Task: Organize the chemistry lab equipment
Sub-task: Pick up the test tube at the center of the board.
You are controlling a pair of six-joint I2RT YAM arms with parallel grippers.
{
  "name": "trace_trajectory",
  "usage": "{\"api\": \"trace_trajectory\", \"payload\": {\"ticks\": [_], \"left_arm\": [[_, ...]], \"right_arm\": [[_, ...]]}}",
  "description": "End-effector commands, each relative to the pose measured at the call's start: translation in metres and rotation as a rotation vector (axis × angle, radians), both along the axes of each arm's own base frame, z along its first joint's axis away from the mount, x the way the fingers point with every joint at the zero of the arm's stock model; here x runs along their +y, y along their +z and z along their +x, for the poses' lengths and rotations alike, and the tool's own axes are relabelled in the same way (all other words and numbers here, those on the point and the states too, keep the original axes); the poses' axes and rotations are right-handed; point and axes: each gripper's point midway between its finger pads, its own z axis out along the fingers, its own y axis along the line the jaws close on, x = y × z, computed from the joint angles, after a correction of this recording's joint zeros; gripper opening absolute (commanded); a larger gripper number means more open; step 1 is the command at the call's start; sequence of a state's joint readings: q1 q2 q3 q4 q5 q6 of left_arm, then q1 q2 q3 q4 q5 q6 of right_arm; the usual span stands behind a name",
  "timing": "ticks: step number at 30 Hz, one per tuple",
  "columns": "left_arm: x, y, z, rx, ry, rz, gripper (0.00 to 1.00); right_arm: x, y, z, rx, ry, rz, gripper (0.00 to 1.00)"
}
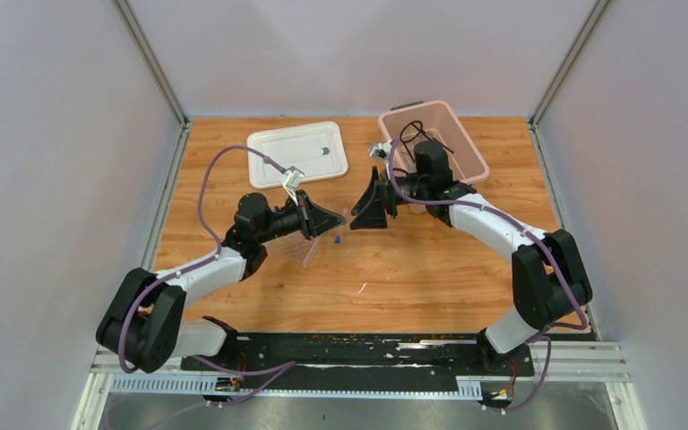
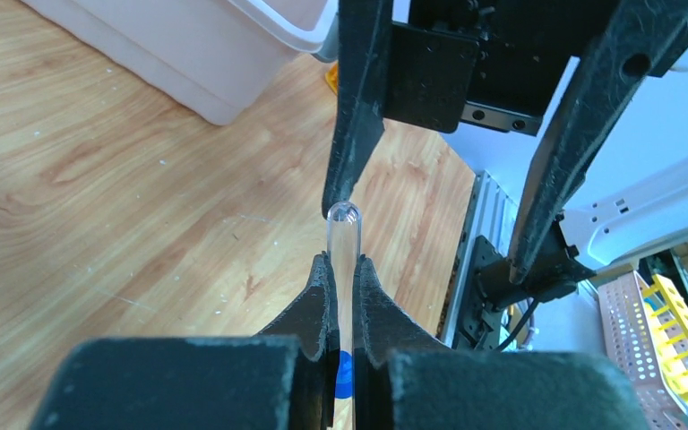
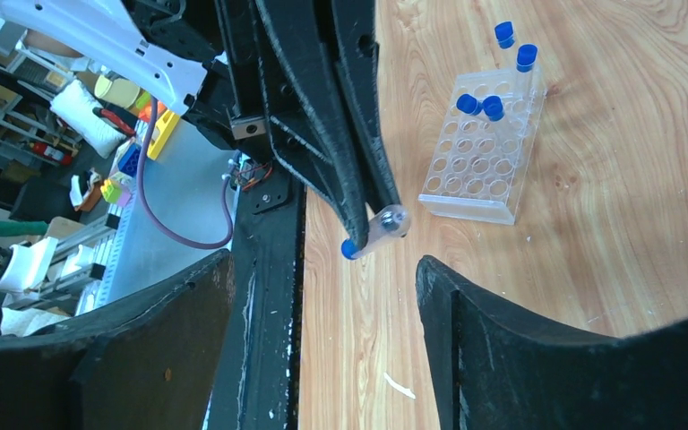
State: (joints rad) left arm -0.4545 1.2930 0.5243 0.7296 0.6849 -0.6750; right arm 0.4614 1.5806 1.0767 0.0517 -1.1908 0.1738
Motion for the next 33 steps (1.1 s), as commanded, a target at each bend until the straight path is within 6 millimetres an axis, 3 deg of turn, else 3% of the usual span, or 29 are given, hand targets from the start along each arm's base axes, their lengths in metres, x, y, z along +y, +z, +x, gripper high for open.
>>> {"api": "trace_trajectory", "payload": {"ticks": [1, 8, 26, 33], "left_arm": [[-0.003, 0.015, -0.011, -0.077, -0.035, -0.029, 0.00], [-0.011, 0.018, -0.021, -0.083, -0.068, -0.038, 0.00], [-0.019, 0.014, -0.027, -0.077, -0.098, -0.028, 0.00], [-0.022, 0.013, -0.029, -0.075, -0.112, -0.027, 0.00]], "right_arm": [[0.004, 0.003, 0.005, 0.020, -0.021, 0.009, 0.71], [0.006, -0.001, 0.005, 0.056, -0.016, 0.001, 0.56], [0.008, -0.003, 0.003, 0.107, 0.005, -0.004, 0.29], [0.008, -0.005, 0.003, 0.117, 0.007, -0.006, 0.29]]}}
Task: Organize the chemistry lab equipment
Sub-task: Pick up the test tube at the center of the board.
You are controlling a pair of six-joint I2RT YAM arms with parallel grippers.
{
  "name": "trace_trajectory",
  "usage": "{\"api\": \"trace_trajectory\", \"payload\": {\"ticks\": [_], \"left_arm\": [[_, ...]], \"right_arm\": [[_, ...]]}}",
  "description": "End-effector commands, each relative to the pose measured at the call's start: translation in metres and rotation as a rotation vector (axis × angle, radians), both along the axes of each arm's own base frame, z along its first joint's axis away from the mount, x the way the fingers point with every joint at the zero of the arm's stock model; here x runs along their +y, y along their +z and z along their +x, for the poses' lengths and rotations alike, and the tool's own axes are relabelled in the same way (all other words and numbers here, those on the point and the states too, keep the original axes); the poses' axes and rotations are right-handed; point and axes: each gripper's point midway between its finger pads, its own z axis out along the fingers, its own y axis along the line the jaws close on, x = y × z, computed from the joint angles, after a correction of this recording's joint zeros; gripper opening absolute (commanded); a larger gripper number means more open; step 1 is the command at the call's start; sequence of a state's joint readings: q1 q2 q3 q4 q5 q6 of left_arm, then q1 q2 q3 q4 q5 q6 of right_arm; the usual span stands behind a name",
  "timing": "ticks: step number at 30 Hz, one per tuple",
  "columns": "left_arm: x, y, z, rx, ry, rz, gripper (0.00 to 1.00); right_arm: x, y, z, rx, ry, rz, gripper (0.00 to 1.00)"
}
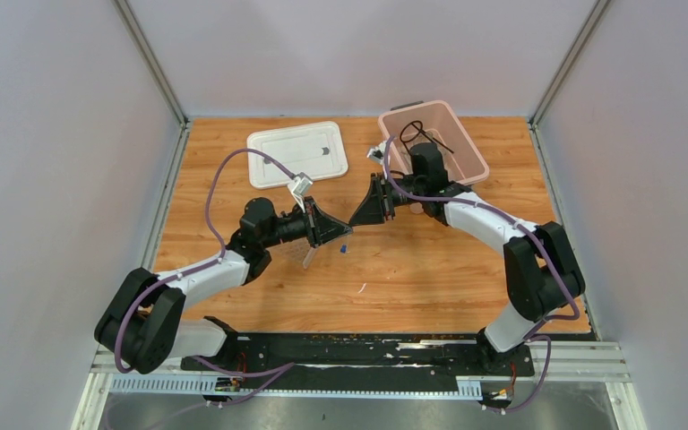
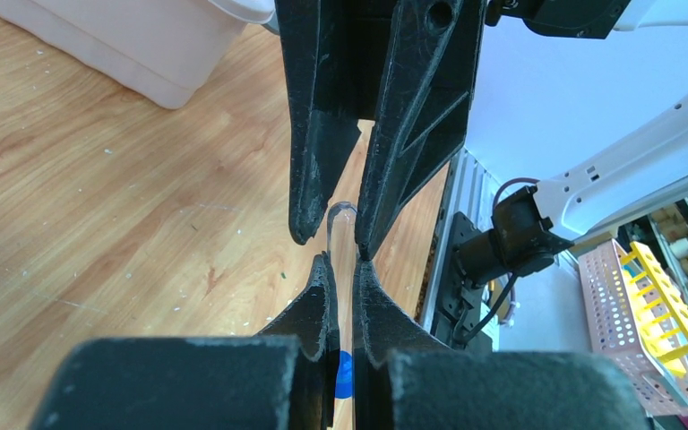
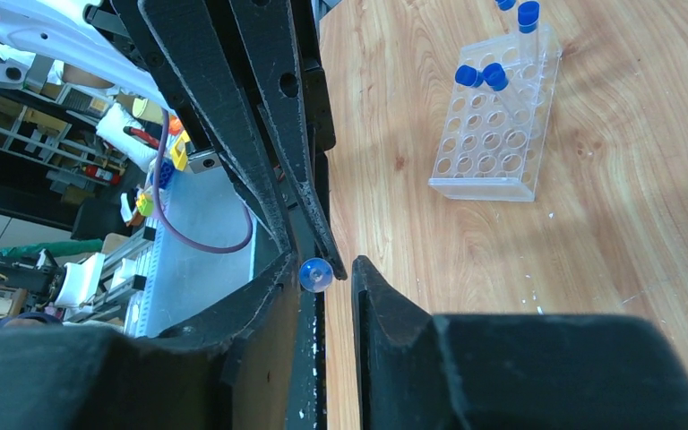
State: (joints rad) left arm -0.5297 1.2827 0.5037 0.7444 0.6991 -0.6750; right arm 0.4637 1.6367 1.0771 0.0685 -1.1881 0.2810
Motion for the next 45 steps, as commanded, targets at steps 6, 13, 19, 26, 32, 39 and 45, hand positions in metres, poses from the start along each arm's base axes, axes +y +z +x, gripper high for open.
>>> {"api": "trace_trajectory", "payload": {"ticks": [6, 13, 19, 26, 32, 39, 45], "left_arm": [[-0.0065, 0.0143, -0.0041, -0.068, -0.034, -0.027, 0.00], [-0.0092, 0.0150, -0.0038, -0.066, -0.036, -0.030, 0.01], [-0.0096, 0.0142, -0.0022, -0.062, -0.026, -0.030, 0.02], [-0.0082, 0.0143, -0.0001, -0.061, -0.007, -0.032, 0.03], [-0.0073, 0.0150, 0.0009, -0.061, 0.005, -0.034, 0.04], [-0.0079, 0.0155, 0.0019, -0.054, 0.008, -0.044, 0.04], [-0.0080, 0.0168, 0.0015, -0.054, 0.007, -0.050, 0.06]], "right_arm": [[0.0043, 0.0123, 0.0005, -0.016, 0.022, 0.028, 0.31], [0.0047, 0.0125, 0.0003, -0.006, 0.020, 0.030, 0.26], [0.0063, 0.0111, -0.0026, 0.015, 0.036, 0.033, 0.19], [0.0081, 0.0104, -0.0048, 0.031, 0.047, 0.032, 0.05], [0.0080, 0.0103, -0.0046, 0.032, 0.045, 0.031, 0.24], [0.0081, 0.0105, -0.0048, 0.033, 0.045, 0.031, 0.22], [0.0084, 0.0108, -0.0057, 0.038, 0.049, 0.031, 0.06]]}}
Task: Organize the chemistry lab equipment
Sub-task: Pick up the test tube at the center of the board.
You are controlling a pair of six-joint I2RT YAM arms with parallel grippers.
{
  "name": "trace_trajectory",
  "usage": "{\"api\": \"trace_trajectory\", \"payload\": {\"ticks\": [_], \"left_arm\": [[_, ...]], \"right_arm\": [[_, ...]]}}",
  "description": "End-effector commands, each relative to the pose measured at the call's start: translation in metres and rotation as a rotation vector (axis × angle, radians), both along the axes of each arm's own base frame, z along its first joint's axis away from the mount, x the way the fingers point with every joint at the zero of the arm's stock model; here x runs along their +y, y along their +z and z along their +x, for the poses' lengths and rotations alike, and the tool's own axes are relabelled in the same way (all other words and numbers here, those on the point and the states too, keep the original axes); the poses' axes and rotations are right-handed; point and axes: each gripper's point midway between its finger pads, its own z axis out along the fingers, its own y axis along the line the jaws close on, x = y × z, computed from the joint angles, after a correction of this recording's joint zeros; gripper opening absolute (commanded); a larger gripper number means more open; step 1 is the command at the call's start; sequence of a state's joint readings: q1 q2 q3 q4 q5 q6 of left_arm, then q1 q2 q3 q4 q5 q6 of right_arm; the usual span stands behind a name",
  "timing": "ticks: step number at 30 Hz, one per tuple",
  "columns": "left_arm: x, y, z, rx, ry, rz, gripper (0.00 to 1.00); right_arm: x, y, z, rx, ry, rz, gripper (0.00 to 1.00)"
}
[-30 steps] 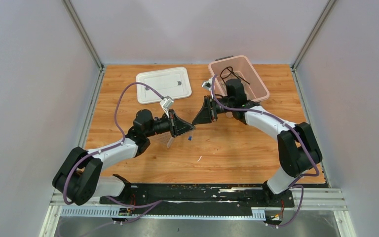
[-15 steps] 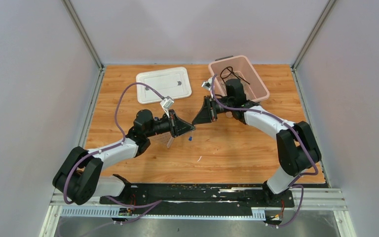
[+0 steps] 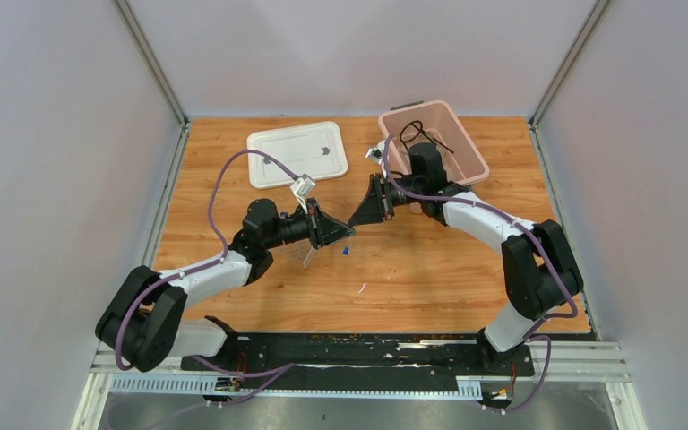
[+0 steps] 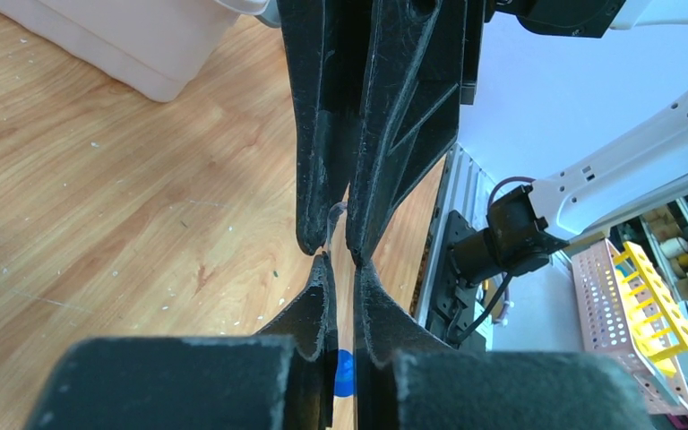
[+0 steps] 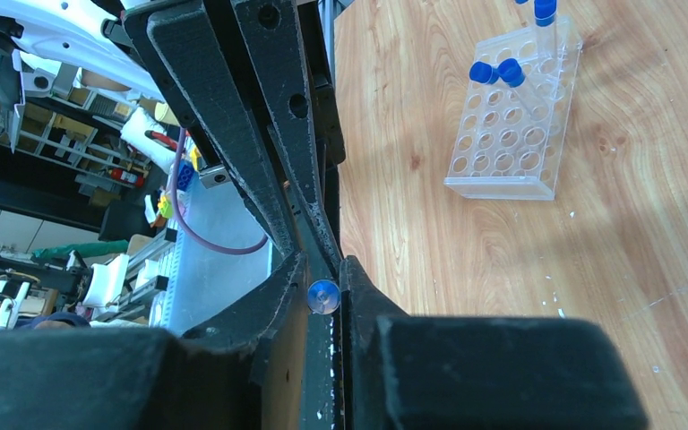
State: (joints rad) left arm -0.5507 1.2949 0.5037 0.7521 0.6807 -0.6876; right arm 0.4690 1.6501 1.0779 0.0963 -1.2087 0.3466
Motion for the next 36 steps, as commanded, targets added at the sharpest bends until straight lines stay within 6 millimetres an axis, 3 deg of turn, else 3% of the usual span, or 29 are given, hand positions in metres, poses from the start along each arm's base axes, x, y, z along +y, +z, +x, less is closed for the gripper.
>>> {"api": "trace_trajectory", "payload": {"ticks": [1, 3, 10, 19, 24, 26, 30, 36], "left_arm": [[-0.003, 0.019, 0.004, -0.068, 0.009, -0.050, 0.08], [-0.002, 0.019, 0.003, -0.068, 0.014, -0.052, 0.16], [0.005, 0.023, -0.003, -0.091, 0.038, -0.061, 0.47], [0.021, 0.029, -0.014, -0.162, 0.085, -0.064, 0.60], [0.034, 0.037, -0.025, -0.214, 0.130, -0.113, 0.82], [0.041, 0.039, -0.028, -0.225, 0.162, -0.149, 0.99], [0.051, 0.035, -0.033, -0.199, 0.205, -0.211, 1.00], [0.041, 0.022, -0.039, -0.056, 0.144, -0.236, 1.00]], "right_arm": [[0.005, 0.010, -0.002, -0.018, 0.033, 0.026, 0.04], [0.005, 0.010, -0.002, -0.020, 0.032, 0.026, 0.00], [0.005, 0.013, -0.003, -0.026, 0.035, 0.030, 0.00], [0.003, 0.023, -0.005, -0.020, 0.041, 0.052, 0.00], [-0.002, 0.032, -0.006, -0.015, 0.035, 0.075, 0.00], [-0.003, 0.035, -0.005, -0.014, 0.031, 0.081, 0.00], [-0.006, 0.039, -0.004, -0.006, 0.024, 0.095, 0.00], [-0.007, 0.040, -0.004, 0.011, 0.018, 0.102, 0.00]]}}
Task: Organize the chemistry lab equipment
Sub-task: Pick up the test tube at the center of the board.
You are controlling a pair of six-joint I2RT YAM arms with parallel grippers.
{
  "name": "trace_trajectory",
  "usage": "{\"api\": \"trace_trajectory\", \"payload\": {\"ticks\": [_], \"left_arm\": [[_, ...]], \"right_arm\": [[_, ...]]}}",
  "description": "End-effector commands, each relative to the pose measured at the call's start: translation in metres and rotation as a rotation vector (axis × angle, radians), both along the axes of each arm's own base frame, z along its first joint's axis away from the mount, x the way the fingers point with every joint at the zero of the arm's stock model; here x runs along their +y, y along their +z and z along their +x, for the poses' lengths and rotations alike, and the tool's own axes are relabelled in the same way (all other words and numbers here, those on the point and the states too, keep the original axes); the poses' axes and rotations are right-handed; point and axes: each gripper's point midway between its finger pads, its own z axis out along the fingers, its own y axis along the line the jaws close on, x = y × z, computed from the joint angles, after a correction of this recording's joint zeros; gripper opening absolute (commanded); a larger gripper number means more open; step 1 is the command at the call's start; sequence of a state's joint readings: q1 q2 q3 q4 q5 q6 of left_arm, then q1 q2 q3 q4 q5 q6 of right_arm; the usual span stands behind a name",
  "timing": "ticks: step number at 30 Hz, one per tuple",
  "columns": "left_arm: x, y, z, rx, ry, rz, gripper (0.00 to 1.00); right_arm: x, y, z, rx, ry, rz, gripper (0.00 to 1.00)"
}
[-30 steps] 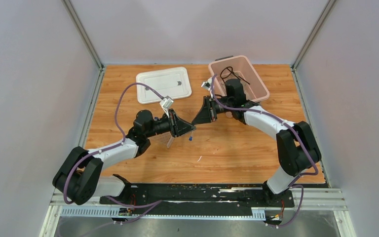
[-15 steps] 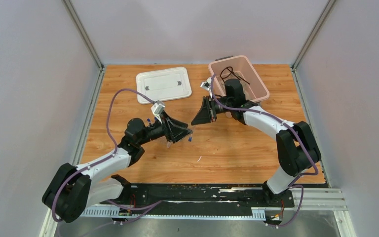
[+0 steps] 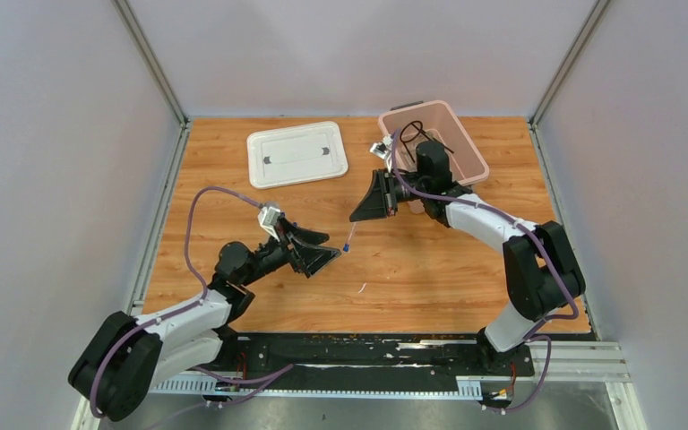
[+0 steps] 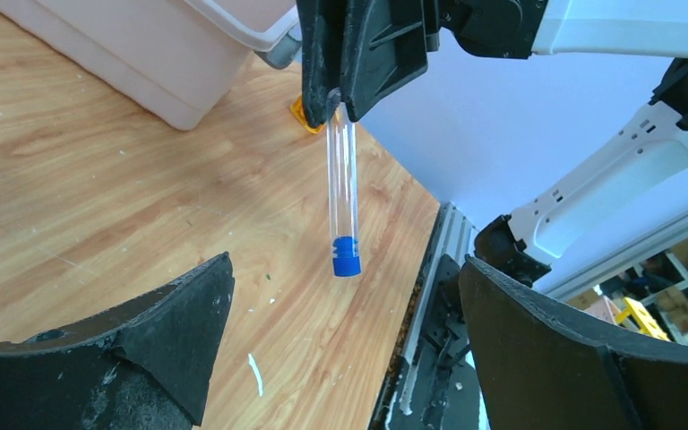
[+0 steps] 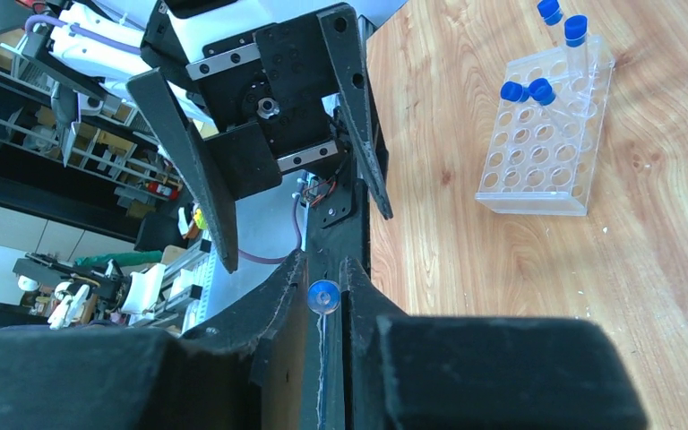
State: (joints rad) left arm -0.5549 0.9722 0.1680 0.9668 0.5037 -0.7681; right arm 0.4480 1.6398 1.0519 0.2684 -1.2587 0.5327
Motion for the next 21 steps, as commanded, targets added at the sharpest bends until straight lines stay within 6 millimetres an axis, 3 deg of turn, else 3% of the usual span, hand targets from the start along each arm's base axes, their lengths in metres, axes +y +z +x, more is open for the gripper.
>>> {"api": "trace_trajectory", "payload": {"ticks": [1, 5, 21], "left_arm": [[-0.006, 0.016, -0.002, 0.047, -0.042, -0.103, 0.99], [-0.013, 0.020, -0.003, 0.094, -0.091, -0.179, 0.95], [-0.042, 0.016, 0.001, 0.176, -0.194, -0.257, 0.62]], "right_arm": [[-0.003, 0.020, -0.004, -0.037, 0.011, 0.043, 0.00], [-0.003, 0.019, -0.004, -0.035, 0.008, 0.042, 0.00], [-0.001, 0.007, 0.000, -0.002, 0.007, 0.029, 0.00]]}}
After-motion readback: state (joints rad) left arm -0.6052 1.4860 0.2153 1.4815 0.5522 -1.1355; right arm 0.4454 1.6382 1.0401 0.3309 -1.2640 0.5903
